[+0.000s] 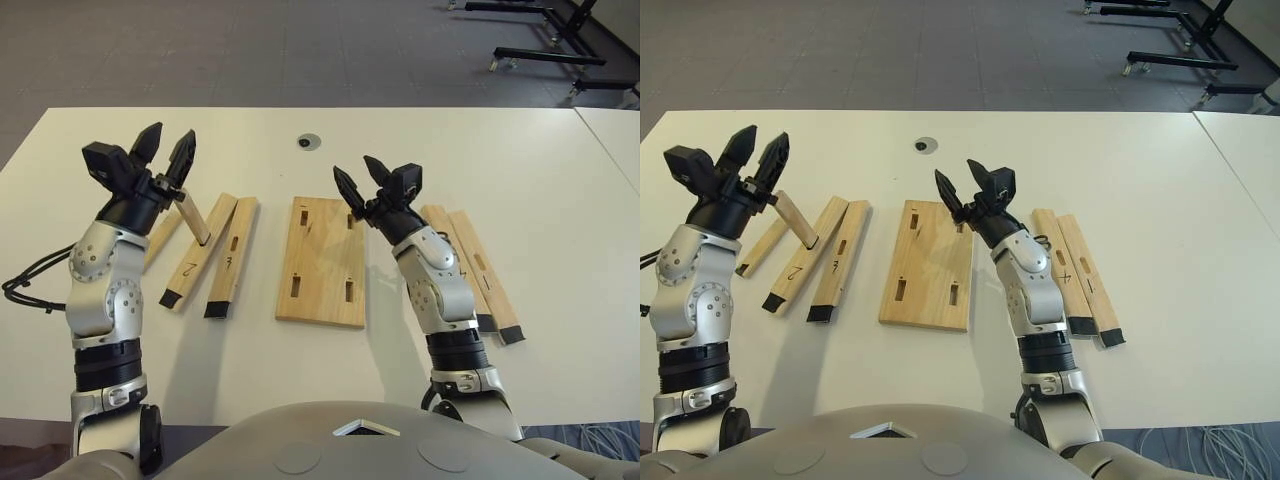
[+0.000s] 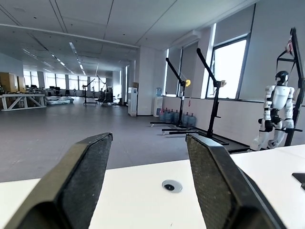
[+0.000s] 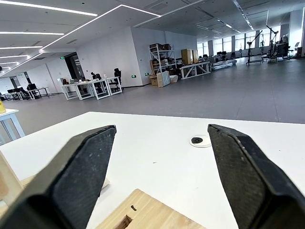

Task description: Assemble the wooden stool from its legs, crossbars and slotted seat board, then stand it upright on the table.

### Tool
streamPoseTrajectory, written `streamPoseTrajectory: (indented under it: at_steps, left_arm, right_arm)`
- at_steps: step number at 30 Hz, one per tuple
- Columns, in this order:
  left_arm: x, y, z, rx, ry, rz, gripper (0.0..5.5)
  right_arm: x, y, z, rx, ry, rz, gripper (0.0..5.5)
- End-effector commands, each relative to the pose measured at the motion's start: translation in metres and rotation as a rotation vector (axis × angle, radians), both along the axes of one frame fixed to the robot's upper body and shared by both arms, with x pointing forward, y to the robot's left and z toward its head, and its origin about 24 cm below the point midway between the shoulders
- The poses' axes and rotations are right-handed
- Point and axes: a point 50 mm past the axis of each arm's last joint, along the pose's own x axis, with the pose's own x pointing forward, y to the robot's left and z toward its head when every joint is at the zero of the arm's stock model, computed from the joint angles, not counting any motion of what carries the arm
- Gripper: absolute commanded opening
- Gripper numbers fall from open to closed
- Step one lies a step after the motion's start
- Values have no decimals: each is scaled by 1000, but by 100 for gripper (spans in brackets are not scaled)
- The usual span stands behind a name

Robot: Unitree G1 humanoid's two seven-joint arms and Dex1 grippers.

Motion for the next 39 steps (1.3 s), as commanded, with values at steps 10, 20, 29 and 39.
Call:
streamPoseTrajectory:
  at_steps: [10, 20, 29, 39]
  left_arm:
    - [21, -5, 25, 82, 12, -12, 283]
    - [19, 5, -103, 180, 421, 14, 283]
    - [29, -1, -37, 94, 137, 9, 283]
    - [8, 58, 6, 174, 66, 257, 283]
  right_arm:
    - [2, 8, -1, -4, -16, -7, 354]
    - [5, 9, 18, 66, -25, 17, 354]
    - [6, 9, 17, 64, -24, 8, 354]
    - [0, 0, 14, 55, -16, -48, 354]
